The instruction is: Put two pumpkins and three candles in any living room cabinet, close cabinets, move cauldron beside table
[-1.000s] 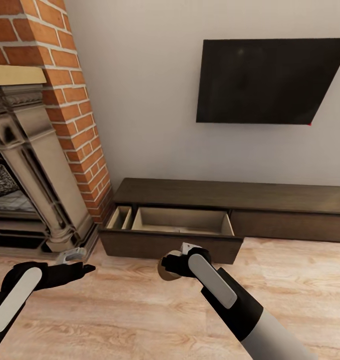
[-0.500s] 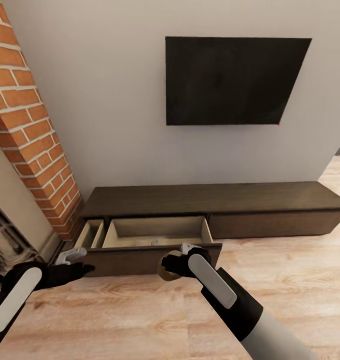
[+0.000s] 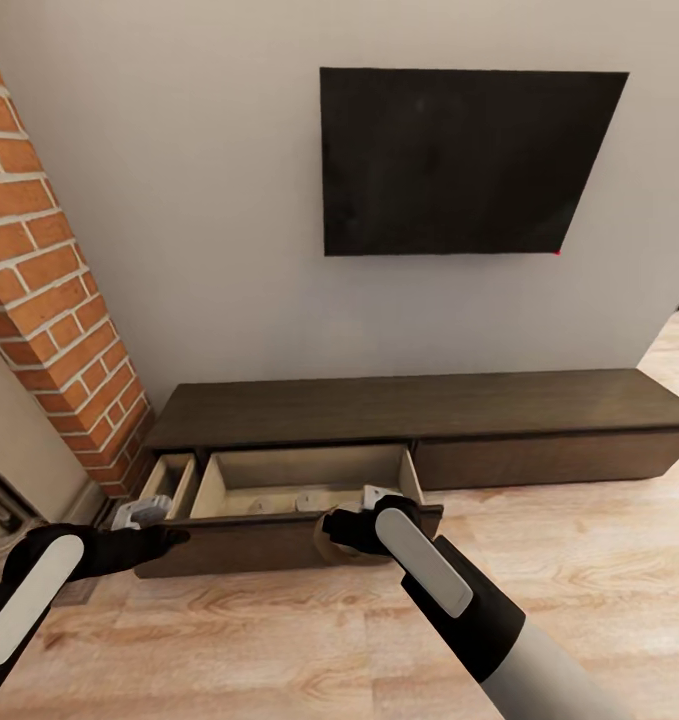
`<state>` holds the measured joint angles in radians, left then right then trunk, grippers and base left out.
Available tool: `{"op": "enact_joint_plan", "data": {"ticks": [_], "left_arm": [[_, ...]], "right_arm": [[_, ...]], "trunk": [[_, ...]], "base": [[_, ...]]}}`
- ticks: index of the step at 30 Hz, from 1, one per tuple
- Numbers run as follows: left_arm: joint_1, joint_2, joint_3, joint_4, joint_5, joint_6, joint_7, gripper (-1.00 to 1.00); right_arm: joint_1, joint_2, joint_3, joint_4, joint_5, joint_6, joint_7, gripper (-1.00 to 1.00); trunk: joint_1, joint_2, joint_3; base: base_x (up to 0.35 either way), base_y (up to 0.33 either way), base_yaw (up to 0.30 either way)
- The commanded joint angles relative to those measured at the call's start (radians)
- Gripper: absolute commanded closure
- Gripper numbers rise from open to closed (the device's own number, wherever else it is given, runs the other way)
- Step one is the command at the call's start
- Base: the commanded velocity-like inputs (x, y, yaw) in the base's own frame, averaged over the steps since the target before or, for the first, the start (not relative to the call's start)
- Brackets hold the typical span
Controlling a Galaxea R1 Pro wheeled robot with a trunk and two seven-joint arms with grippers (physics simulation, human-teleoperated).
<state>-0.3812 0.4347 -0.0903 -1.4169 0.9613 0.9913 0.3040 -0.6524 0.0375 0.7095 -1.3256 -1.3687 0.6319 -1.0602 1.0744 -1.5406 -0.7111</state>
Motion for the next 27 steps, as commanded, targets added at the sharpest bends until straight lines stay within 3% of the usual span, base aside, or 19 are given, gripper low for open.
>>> {"op": "enact_joint_plan", "data": {"ticks": [1, 27], "left_arm": [[-0.001, 0.001, -0.002, -0.001, 0.009, 0.001, 0.010, -1.00], [-0.001, 0.001, -0.002, 0.001, 0.005, 0.001, 0.010, -1.00]], "right_arm": [[-0.001, 0.000, 0.000, 0.000, -0.004, 0.006, -0.007, 1.00], [-0.001, 0.000, 0.000, 0.000, -0.004, 0.006, -0.007, 1.00]], "trunk": [[0.000, 0.000, -0.001], [0.000, 0.000, -0.001]], "base": [[0.242, -0.032, 0.000], [0.251, -0.050, 0.000]]}}
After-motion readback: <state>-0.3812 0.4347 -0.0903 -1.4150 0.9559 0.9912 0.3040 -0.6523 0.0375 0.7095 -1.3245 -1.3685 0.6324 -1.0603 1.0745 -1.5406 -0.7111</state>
